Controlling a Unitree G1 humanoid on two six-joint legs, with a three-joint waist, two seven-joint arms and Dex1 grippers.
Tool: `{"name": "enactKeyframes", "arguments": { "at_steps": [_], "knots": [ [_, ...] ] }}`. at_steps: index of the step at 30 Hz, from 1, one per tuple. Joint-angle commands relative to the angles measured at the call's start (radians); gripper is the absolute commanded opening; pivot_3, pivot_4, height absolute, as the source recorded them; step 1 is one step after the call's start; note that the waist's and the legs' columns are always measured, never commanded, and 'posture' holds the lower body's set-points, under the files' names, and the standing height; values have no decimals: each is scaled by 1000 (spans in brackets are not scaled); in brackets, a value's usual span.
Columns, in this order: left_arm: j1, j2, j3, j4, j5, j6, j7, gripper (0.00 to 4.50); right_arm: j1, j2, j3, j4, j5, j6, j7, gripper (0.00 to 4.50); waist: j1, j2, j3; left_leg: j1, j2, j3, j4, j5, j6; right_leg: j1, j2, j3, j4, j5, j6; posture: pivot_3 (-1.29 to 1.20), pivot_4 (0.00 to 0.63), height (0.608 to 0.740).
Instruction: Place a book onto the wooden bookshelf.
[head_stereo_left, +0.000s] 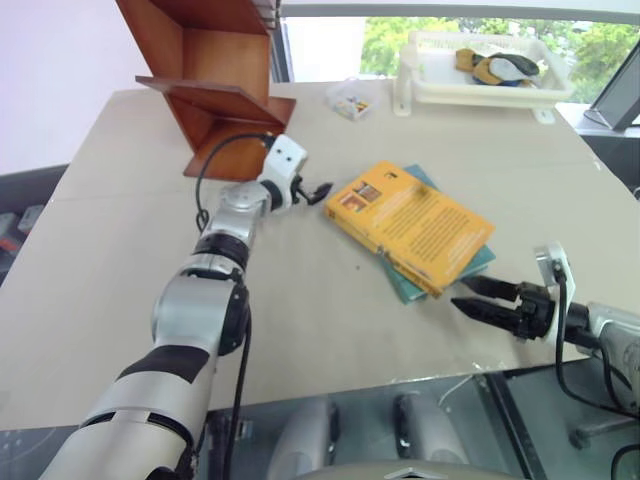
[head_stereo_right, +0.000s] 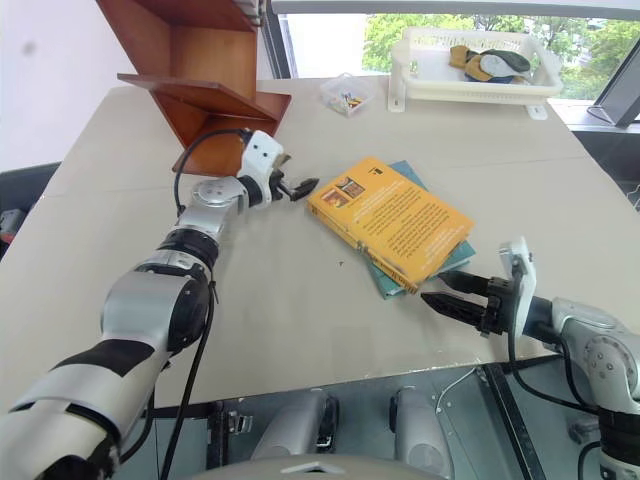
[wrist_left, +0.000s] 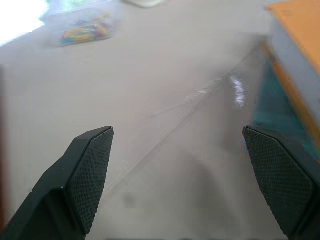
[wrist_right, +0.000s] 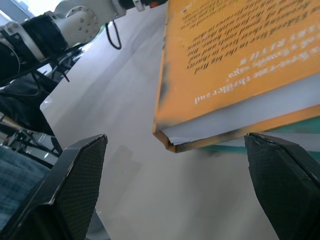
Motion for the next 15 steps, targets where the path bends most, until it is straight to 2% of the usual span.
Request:
{"name": "enactKeyframes", "arguments": {
  "at_steps": [1,5,7,9,13,15],
  "knots": [
    [-16,17,23,-10,3,-36,75,4452,-4,-16,-29,-25,30,-24,-11,4500,2,0,0,0,0,0,0,0,0,0,0,0,0,0,0,0,150,740],
    [-2,32,49,-35,-32,-40,-7,4452,22,-39,-46,-27,36,-34,-9,4500,8,0,0,0,0,0,0,0,0,0,0,0,-1,0,0,0,150,740],
    [15,43,60,-59,-55,-48,-89,4452,33,-53,-60,-19,35,-44,-11,4500,8,0,0,-1,-1,0,0,0,0,0,0,0,-1,0,0,0,150,740],
    [55,87,70,-117,-93,-62,-242,4452,57,-87,-93,-2,28,-51,-1,4500,7,0,0,-1,-1,0,0,0,0,0,0,0,-1,0,0,0,150,740],
    [182,177,126,-350,-264,43,-586,4452,126,-146,-167,17,13,-85,20,4500,-2,-1,0,0,1,1,-1,0,0,0,0,1,-1,0,0,0,150,740],
    [303,227,148,-564,-400,245,-729,4452,168,-169,-194,45,-43,-159,38,4500,-5,-1,0,0,2,1,-1,0,0,0,0,1,-1,0,0,0,150,740]
  ]
}}
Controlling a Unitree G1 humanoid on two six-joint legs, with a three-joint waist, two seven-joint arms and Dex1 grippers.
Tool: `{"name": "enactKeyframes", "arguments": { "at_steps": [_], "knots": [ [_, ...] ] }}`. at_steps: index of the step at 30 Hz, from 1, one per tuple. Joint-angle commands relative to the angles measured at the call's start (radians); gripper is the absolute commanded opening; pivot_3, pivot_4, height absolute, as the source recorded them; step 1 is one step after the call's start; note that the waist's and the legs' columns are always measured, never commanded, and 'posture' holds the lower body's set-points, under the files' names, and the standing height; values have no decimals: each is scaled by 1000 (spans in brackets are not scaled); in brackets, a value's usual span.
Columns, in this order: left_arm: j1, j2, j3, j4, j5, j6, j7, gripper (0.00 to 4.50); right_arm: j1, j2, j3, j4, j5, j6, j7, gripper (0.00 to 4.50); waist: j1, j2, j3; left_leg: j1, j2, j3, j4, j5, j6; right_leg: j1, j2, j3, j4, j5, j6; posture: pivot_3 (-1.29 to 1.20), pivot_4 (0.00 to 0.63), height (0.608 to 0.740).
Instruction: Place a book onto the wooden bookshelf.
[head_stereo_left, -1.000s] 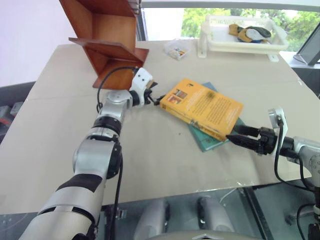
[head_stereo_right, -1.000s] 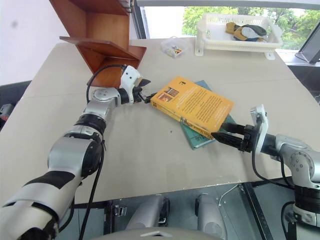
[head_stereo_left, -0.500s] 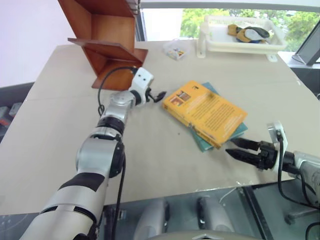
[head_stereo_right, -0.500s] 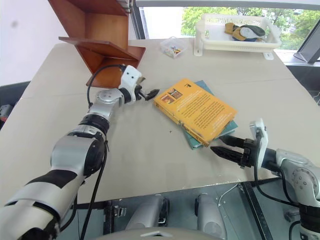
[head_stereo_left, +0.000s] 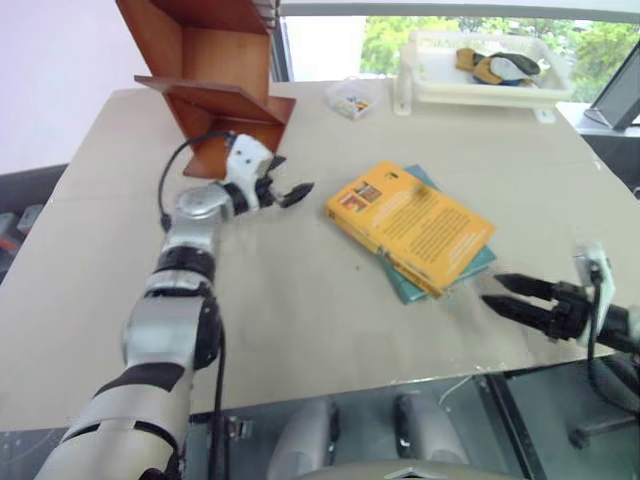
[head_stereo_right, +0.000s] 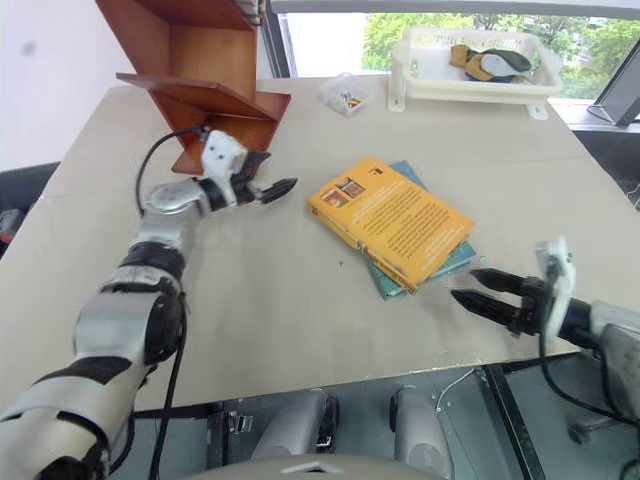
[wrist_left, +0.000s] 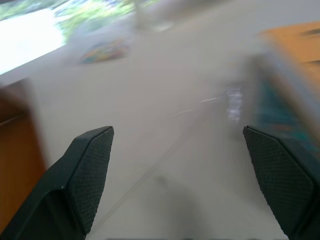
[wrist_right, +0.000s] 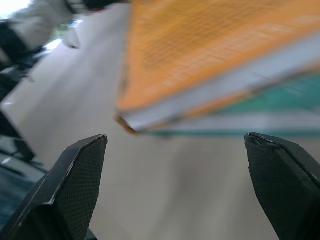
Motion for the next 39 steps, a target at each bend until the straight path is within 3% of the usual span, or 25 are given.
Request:
{"name": "enactKeyframes", "arguments": {
  "at_steps": [1,6,9,13,21,25,33,39],
  "knots": [
    [140,72,55,-336,-227,293,-218,4452,53,-38,-69,31,-66,-117,39,4500,-2,0,0,0,0,0,0,0,0,0,0,0,0,0,0,0,150,740],
    [372,117,123,-749,-575,879,-168,4452,102,-75,-52,131,-226,-341,80,4500,6,0,0,2,0,0,1,0,0,3,-2,0,1,0,0,0,150,740],
    [434,64,169,-849,-703,1098,8,4452,96,-62,-59,140,-255,-439,100,4500,12,0,-1,3,1,-1,3,0,0,4,-1,-1,1,0,0,0,150,740],
    [492,-42,193,-922,-837,1320,220,4452,92,-38,-101,100,-176,-449,130,4500,9,1,-2,4,1,-1,3,0,0,4,0,-1,1,0,0,0,150,740],
    [459,-274,280,-831,-923,1453,589,4452,127,-67,-154,40,-90,-414,189,4500,25,1,-2,4,0,-1,3,0,0,4,-1,0,1,0,0,0,150,740],
    [443,-390,310,-768,-916,1434,737,4452,149,-92,-206,-19,21,-344,236,4500,29,1,-3,4,0,-1,2,0,0,4,-1,0,1,0,0,0,150,740],
    [421,-507,361,-722,-954,1384,835,4452,226,-123,-290,-93,115,-289,302,4500,31,1,-3,3,-1,0,2,0,0,4,-1,1,0,0,0,0,150,740],
    [399,-565,362,-688,-971,1361,859,4452,278,-145,-338,-138,99,-277,313,4500,34,0,-4,4,-1,0,2,0,0,4,-1,1,0,0,0,0,150,740]
  ]
}}
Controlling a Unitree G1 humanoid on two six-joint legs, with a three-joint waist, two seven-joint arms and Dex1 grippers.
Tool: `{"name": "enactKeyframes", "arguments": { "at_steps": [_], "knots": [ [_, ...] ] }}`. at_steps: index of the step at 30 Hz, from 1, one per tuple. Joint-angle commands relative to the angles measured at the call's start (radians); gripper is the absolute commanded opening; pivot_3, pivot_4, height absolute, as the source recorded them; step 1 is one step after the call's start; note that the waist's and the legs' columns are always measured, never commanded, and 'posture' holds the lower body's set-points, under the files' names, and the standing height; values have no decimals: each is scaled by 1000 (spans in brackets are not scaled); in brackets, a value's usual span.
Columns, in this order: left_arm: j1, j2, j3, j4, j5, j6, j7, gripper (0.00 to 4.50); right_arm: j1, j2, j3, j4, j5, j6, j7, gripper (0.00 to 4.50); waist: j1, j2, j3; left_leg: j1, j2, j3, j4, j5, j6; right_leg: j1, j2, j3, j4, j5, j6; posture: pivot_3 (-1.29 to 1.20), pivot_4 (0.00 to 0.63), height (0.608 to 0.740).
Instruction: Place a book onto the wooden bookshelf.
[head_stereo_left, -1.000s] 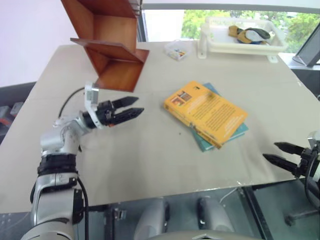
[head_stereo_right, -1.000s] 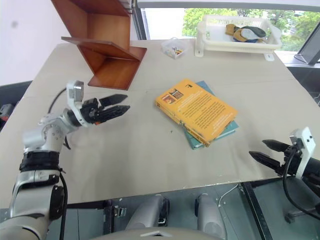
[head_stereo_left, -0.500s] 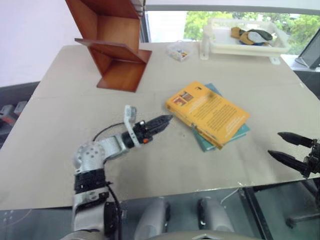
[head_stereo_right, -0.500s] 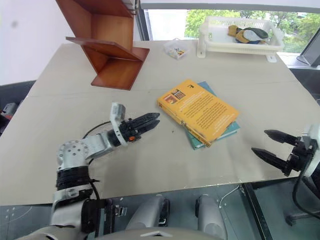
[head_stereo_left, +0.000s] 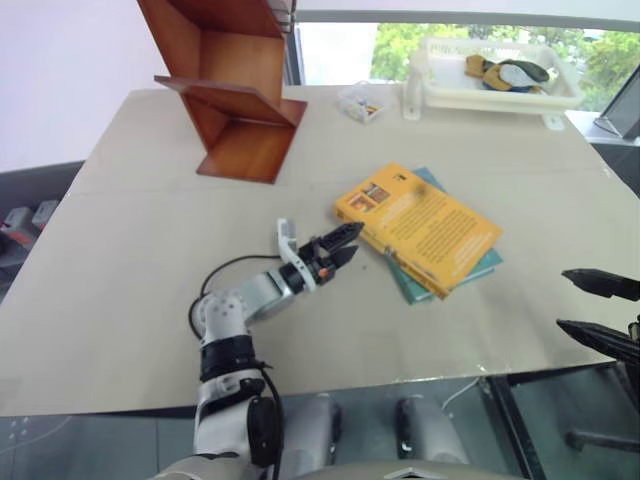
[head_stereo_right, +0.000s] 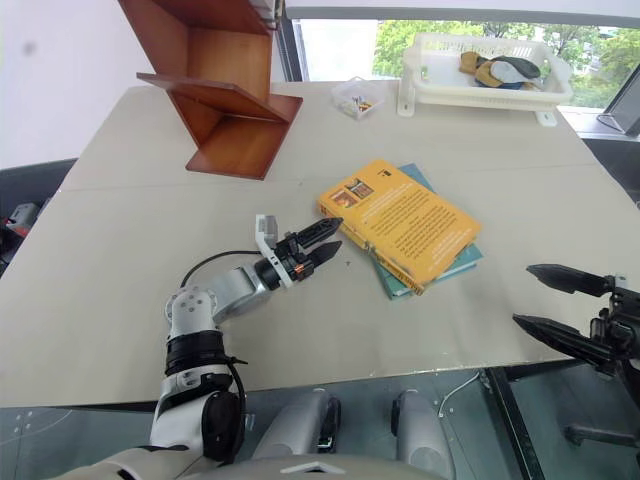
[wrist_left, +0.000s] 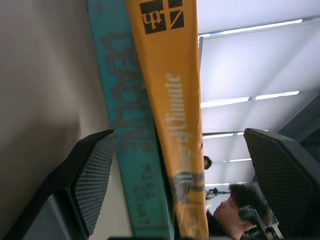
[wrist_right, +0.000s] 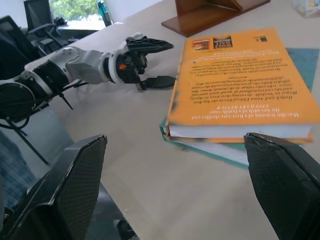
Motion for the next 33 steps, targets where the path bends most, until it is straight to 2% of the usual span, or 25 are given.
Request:
{"name": "enactKeyframes", "arguments": {
  "at_steps": [1,12,20,31,33],
  "knots": [
    [-12,-38,1,21,-40,-6,14,4452,35,-25,-73,-41,7,11,22,4500,1,0,0,-1,0,0,0,0,0,0,0,0,-1,0,0,0,150,740],
    [-17,-101,18,118,-56,-46,76,4452,97,-31,-145,-70,3,33,26,4500,5,1,-7,-1,-1,0,0,0,0,0,0,0,-1,0,0,0,150,740],
    [-31,-107,-30,133,-30,-48,43,4452,140,-16,-171,-94,1,32,21,4500,17,3,-11,0,-1,0,0,0,0,1,0,0,-2,-2,-4,0,150,740],
    [-81,-112,-31,213,-4,-86,15,4452,176,3,-184,-109,-13,18,19,4500,23,3,-12,1,-1,0,0,0,0,3,0,-1,-4,-3,-4,0,150,740],
    [-88,-116,-33,231,5,-96,8,3958,178,8,-184,-104,-19,11,22,4500,23,2,-12,1,-1,0,1,0,0,3,0,-1,-4,-3,-4,0,150,740]
  ]
}}
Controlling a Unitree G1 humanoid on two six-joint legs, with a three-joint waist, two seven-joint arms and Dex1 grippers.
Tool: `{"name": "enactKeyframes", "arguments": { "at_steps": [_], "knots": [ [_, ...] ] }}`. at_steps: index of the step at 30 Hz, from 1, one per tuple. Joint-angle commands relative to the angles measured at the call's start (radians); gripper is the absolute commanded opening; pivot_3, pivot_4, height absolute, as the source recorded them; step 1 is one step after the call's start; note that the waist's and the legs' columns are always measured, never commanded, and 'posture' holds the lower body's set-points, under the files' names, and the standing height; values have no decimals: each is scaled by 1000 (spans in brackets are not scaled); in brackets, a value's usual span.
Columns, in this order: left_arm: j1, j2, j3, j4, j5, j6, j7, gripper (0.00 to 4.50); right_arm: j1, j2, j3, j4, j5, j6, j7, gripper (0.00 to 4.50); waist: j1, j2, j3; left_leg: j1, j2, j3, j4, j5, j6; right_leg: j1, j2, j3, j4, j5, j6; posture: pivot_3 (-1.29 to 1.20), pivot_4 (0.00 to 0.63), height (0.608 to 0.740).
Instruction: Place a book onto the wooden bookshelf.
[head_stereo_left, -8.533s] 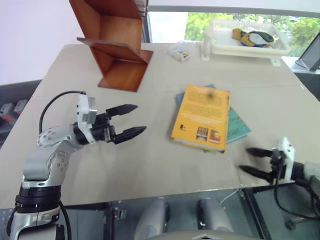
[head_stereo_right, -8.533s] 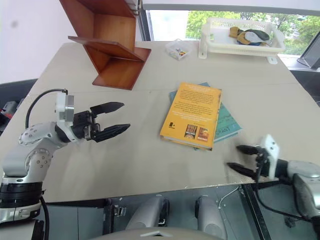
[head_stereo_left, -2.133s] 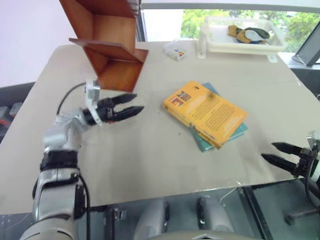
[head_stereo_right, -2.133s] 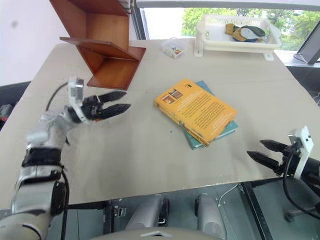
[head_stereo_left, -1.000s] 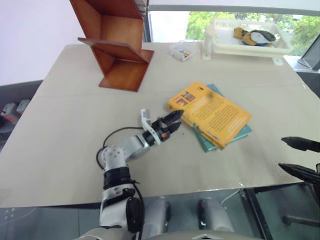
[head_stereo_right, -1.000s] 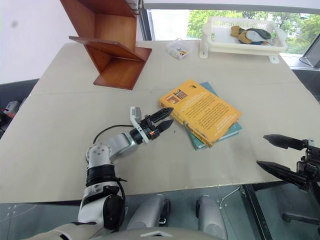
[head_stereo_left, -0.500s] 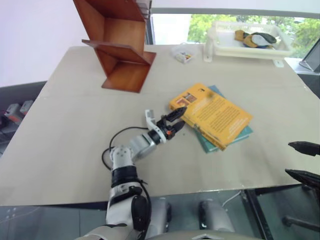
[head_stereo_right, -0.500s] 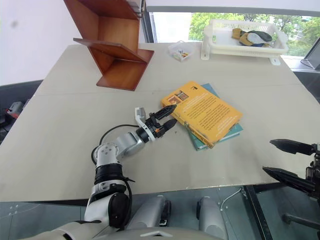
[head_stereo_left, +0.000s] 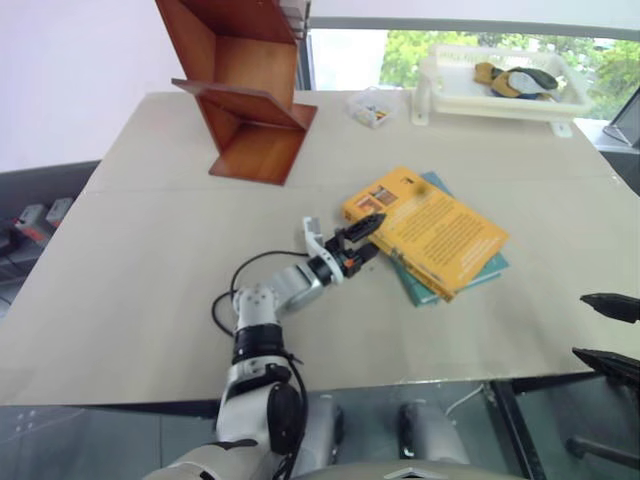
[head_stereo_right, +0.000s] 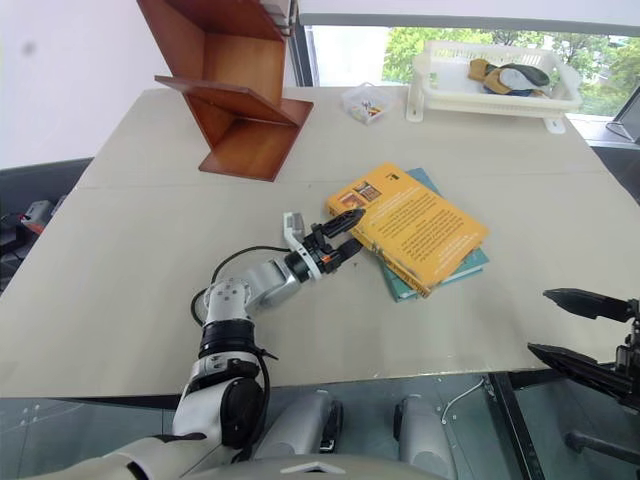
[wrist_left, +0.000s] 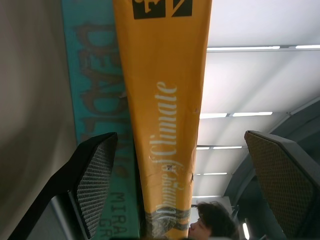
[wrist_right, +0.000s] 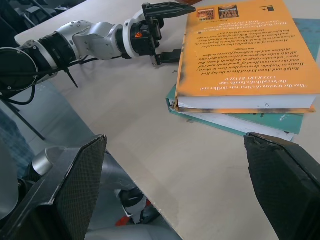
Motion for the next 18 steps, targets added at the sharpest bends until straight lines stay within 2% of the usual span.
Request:
{"name": "enactKeyframes", "arguments": {
  "at_steps": [1,5,16,17,18],
  "knots": [
    [-5,-23,-22,61,18,-8,-21,3742,5,10,-38,-15,-6,-26,6,4500,1,0,0,0,0,0,0,0,0,0,0,0,0,0,0,0,150,740],
    [-11,-16,-30,68,38,-17,-35,1942,5,14,-31,-15,-11,-33,4,4500,1,0,0,0,0,0,0,0,0,1,0,0,0,0,0,0,150,740],
    [-18,-8,-41,76,74,-39,-70,1942,-18,17,-3,-5,-24,-45,3,4500,1,0,0,0,0,-1,0,0,0,1,0,-1,-1,0,0,0,150,740],
    [-19,-8,-41,77,76,-41,-72,1390,-20,16,-1,-3,-26,-46,3,4500,1,0,-1,0,0,-1,0,0,0,1,0,-1,-1,0,0,0,150,740],
    [-19,-6,-44,75,82,-46,-76,1355,-21,17,2,-1,-29,-48,5,4500,1,0,-1,0,0,-1,0,0,0,1,0,-1,-1,0,0,0,150,740]
  ]
}}
